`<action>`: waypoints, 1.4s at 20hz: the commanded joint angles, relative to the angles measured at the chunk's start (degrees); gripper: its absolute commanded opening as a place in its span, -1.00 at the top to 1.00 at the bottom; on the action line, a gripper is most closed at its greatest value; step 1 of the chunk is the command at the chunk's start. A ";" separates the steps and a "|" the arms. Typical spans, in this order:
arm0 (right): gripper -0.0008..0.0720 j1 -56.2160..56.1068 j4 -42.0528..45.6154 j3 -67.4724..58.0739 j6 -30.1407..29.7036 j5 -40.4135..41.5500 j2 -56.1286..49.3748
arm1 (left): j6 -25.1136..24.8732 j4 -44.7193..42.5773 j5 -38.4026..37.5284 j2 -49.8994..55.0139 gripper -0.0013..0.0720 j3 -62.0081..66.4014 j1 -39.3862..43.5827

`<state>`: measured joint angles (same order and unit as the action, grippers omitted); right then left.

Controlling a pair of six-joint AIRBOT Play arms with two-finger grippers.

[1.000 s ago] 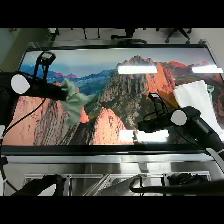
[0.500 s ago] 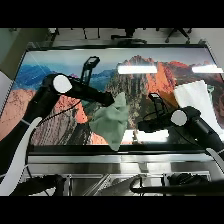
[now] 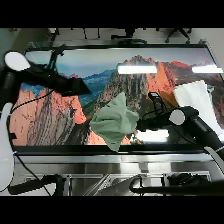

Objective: Fold the shirts.

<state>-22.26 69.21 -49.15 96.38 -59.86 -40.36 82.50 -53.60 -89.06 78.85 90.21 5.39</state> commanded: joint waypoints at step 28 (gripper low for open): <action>0.93 10.62 -17.38 -30.16 -21.66 -0.66 -11.13 | -10.58 12.76 19.15 -9.31 0.94 -20.41 2.43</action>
<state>-13.69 51.62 -71.48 75.61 -58.98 -55.02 70.87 -41.39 -62.24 76.73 61.10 11.75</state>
